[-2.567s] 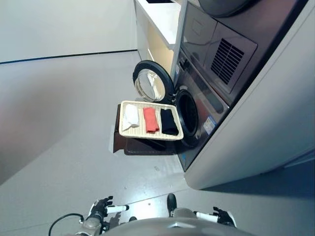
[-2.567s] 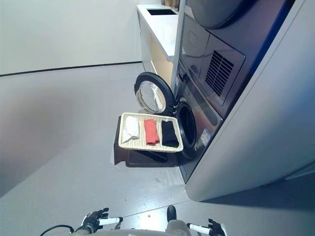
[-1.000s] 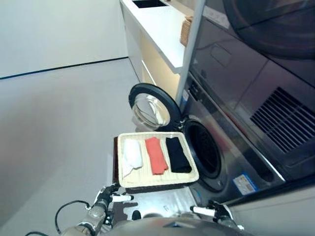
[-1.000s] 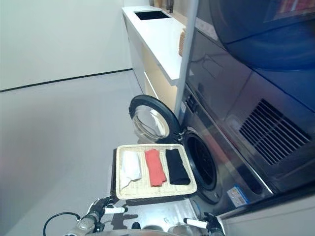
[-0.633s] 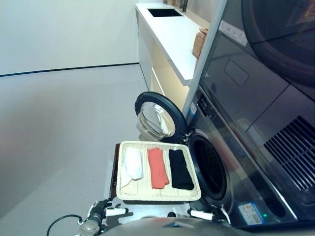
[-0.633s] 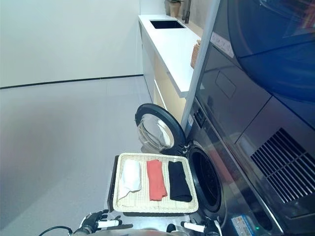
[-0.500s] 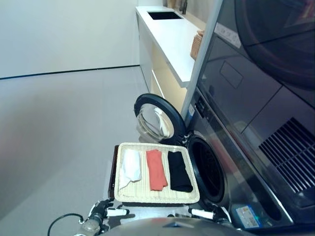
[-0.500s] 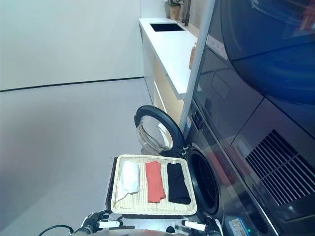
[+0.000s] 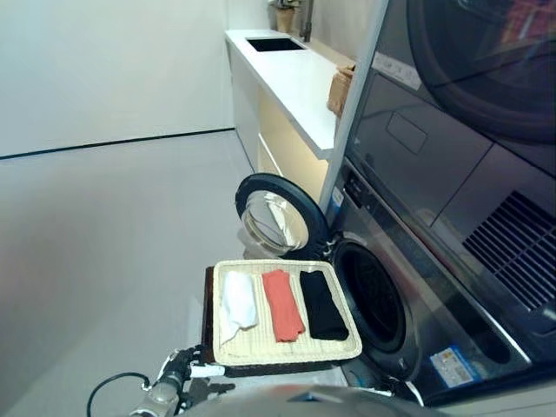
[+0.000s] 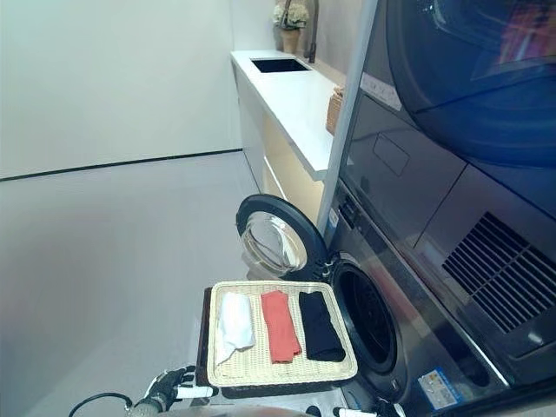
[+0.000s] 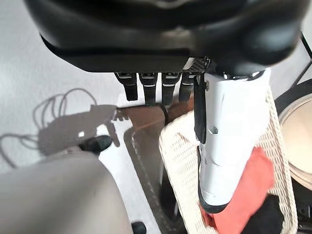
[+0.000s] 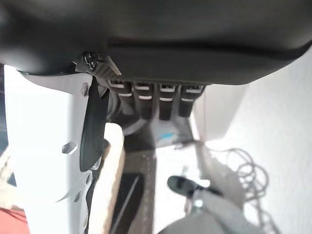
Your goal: Pick up the clothes and place them into the washing machine
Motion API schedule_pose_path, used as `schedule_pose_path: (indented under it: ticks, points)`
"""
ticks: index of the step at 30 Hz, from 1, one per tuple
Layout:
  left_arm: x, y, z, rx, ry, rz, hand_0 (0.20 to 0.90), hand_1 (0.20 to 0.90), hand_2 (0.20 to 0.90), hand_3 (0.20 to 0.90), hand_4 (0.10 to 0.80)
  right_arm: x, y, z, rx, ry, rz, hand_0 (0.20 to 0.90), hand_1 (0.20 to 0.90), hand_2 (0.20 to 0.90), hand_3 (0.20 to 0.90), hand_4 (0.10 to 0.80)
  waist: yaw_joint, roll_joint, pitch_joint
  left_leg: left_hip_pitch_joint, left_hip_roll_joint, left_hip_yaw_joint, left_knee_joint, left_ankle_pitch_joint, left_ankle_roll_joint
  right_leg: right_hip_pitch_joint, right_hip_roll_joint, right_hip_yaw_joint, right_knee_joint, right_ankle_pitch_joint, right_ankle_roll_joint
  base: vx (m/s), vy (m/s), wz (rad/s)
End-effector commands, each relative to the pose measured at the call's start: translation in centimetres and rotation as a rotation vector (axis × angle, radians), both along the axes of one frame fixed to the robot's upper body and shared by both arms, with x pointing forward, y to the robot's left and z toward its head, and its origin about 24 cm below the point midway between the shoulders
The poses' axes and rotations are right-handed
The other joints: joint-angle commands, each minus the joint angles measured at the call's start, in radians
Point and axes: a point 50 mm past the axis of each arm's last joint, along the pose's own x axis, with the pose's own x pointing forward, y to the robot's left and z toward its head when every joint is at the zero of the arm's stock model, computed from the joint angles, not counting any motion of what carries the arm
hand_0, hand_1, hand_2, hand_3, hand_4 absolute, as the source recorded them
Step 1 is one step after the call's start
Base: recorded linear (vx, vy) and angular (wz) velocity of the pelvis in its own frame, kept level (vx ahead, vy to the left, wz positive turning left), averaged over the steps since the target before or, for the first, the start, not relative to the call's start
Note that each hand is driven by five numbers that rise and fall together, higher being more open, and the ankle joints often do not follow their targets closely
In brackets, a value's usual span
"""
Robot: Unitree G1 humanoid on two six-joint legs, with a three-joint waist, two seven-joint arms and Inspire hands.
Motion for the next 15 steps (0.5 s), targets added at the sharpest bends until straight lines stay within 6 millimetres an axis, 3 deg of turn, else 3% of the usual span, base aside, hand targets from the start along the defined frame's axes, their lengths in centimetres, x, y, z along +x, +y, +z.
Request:
schedule_pose_path:
  ticks: [1,4,8,12,14,15]
  points:
    - [2.5,-0.1,0.7,-0.008,-0.105,-0.004,0.900,0.900,0.900,0.900,0.800,5.4,-1.0,1.4,-0.027,-0.172,-0.006,0.900,0.900,0.900,0.900,0.800,0.036,0.020,0.062,-0.034,0.022,-0.026,0.040,-0.054,-0.049,0.032,0.017,-0.095,0.137,-0.043,0.007,0.084,0.024,-0.39]
    - [2.0,-0.1,0.6,-0.014,-0.093,0.013,0.900,0.900,0.900,0.900,0.800,5.4,-1.2,1.4,-0.039,-0.171,0.001,0.900,0.900,0.900,0.900,0.800,0.029,0.012,0.050,-0.021,0.017,-0.034,0.025,-0.053,-0.052,0.068,0.027,-0.048,0.066,-0.032,0.000,0.134,-0.018,-0.15]
    - [1.9,-1.1,0.4,-0.050,-0.100,0.007,0.900,0.900,0.900,0.900,0.800,7.2,-1.3,2.1,-0.066,-0.229,0.043,0.900,0.900,0.900,0.900,0.800,0.037,0.010,0.049,-0.026,0.021,-0.027,0.008,-0.048,-0.063,0.093,0.021,-0.096,0.000,-0.023,0.001,0.061,-0.049,0.07]
    - [5.3,-2.1,1.6,-0.062,-0.228,-0.023,0.900,0.900,0.900,0.900,0.800,13.4,-2.3,5.2,-0.149,-0.415,0.102,0.900,0.900,0.900,0.900,0.800,0.038,0.022,0.129,-0.135,0.025,-0.039,0.038,-0.029,-0.075,0.036,0.013,-0.127,-0.016,-0.005,-0.003,-0.214,-0.061,0.22]
    - [7.2,-2.4,2.4,-0.075,-0.306,0.002,0.900,0.900,0.900,0.900,0.800,17.3,-2.6,7.7,-0.205,-0.530,0.146,0.900,0.900,0.900,0.900,0.800,0.040,0.032,0.186,-0.202,0.026,-0.045,0.051,-0.011,-0.080,-0.025,0.012,-0.128,-0.013,0.014,-0.005,-0.337,-0.063,0.18]
    - [8.8,-2.6,3.2,-0.096,-0.384,0.030,0.900,0.900,0.900,0.900,0.800,20.6,-2.9,10.4,-0.254,-0.632,0.165,0.900,0.900,0.900,0.900,0.800,0.046,0.036,0.226,-0.266,0.027,-0.044,0.071,0.002,-0.084,-0.086,0.011,-0.128,-0.003,0.030,-0.007,-0.252,-0.053,0.15]
